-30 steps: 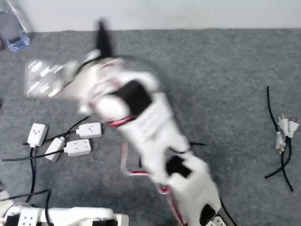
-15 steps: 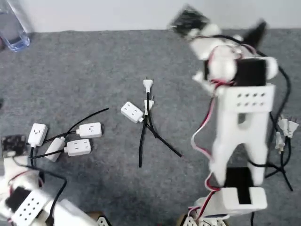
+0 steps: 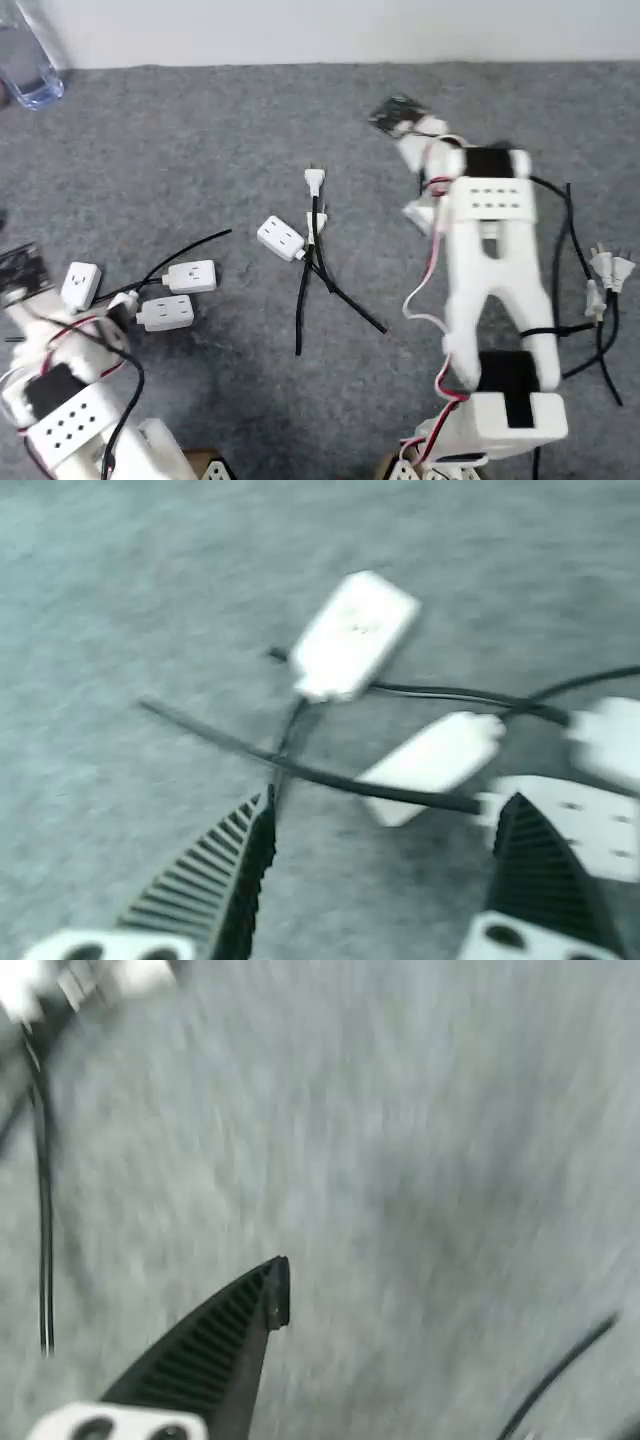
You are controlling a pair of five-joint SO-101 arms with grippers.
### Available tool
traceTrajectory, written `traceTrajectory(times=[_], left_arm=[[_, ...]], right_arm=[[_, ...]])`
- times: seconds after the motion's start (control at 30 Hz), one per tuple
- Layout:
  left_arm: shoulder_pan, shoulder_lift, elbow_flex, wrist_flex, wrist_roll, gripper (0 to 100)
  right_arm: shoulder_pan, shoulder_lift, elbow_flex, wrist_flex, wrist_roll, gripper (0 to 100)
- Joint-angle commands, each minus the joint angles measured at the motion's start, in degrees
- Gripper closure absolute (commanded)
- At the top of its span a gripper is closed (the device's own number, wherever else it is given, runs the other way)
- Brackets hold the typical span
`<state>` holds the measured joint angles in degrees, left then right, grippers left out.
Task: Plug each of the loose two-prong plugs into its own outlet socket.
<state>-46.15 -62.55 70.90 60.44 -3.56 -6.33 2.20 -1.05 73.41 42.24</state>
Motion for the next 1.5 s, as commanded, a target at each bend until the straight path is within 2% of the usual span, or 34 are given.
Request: traceTrajectory(times=[0.0, 0.17, 0.3, 0.4, 0.67, 0.77, 0.9, 1.1, 1.47], left_arm=[[-6.3, -0.7, 1.3, 0.5, -5.8, 67], [-12.4, -0.7, 6.4, 0.5, -14.2, 67], [-17.1, -0.7, 10.4, 0.5, -21.1, 67], [-19.8, -0.7, 11.6, 0.5, -23.4, 67], [-20.1, -0.7, 11.9, -0.7, -23.5, 67], [-20.1, -0.7, 11.9, -0.7, -23.5, 67], [-20.1, -0.7, 11.9, -0.7, -23.5, 67], [-20.3, -0.7, 12.0, -0.7, -23.5, 67], [-20.1, -0.7, 12.0, -0.9, -23.5, 67]], right_arm=[[-5.8, -0.4, -0.5, -5.6, -1.1, 66.2], [-11.6, 2.9, -2.2, -10.8, -5.8, 65.6], [-12.8, 11.3, -9.5, -10.5, -6.1, 64.8], [-12.9, 17.8, -16.4, -8.8, -5.9, 64.9], [-14.1, 28.7, -37.4, 7.4, -4.0, 64.9], [-16.6, 29.5, -40.2, 13.2, -7.0, 64.9], [-23.3, 29.7, -40.3, 19.1, -7.6, 64.9], [-30.0, 31.9, -38.1, 20.1, -10.1, 64.9], [-29.0, 41.4, -34.9, 20.3, -16.9, 64.9]])
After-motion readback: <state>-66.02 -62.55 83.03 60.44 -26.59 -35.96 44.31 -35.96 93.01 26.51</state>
